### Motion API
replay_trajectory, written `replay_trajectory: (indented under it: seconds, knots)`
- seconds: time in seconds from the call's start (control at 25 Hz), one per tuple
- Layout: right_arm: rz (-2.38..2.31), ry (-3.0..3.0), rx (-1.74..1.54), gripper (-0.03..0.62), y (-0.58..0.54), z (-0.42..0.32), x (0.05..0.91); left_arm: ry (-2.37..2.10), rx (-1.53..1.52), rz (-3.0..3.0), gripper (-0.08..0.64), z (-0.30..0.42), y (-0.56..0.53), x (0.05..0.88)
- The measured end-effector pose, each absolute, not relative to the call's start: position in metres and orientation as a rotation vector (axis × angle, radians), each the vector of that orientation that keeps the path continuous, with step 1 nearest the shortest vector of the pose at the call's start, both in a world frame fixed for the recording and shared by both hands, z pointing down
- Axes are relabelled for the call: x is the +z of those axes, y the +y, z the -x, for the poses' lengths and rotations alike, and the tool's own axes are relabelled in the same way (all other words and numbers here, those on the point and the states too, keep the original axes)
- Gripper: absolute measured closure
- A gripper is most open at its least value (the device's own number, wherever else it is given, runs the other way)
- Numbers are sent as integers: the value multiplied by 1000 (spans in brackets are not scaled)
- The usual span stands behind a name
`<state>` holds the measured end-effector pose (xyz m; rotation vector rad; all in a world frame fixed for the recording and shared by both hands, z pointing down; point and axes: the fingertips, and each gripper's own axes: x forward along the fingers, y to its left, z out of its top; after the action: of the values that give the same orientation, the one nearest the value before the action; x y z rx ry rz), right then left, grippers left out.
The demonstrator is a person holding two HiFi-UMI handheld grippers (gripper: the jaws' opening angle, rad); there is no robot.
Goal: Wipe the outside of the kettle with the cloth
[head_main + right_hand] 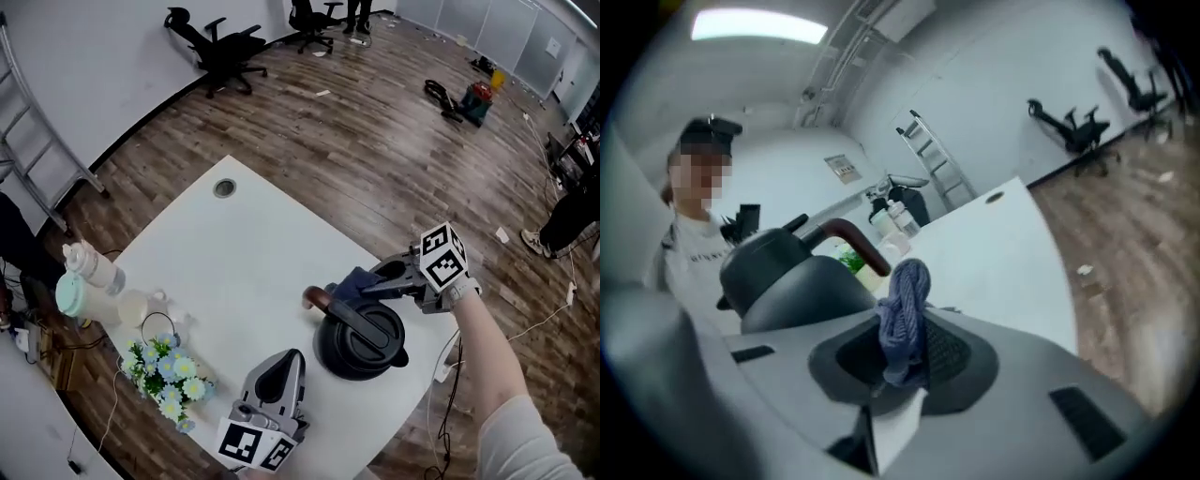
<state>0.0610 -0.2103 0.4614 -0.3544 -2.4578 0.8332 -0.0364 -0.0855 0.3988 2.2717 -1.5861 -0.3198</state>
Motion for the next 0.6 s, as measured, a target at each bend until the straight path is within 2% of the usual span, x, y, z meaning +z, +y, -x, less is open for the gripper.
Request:
replay_trajectory:
  seconds: [0.08,0.16,0.32,0.44,0.6]
  knots:
    - [70,-2603,574,537,-234,-65,431,-1582,-317,-2275,554,41,-82,399]
    - [-174,-2736,289,537,-236,-70,364,-1570,-338,-2291,554,44,-81,394]
    - [-578,-2748,-425,537,-163,-42,231,-1527,-404,-2333,554,60,-81,374]
    - [-799,-2415,-673,537,-96,-4,252,-1456,-399,-2372,554,64,-72,366]
    - [-838,-2142,-647,537,-44,25,339,-1396,-354,-2388,554,63,-57,378]
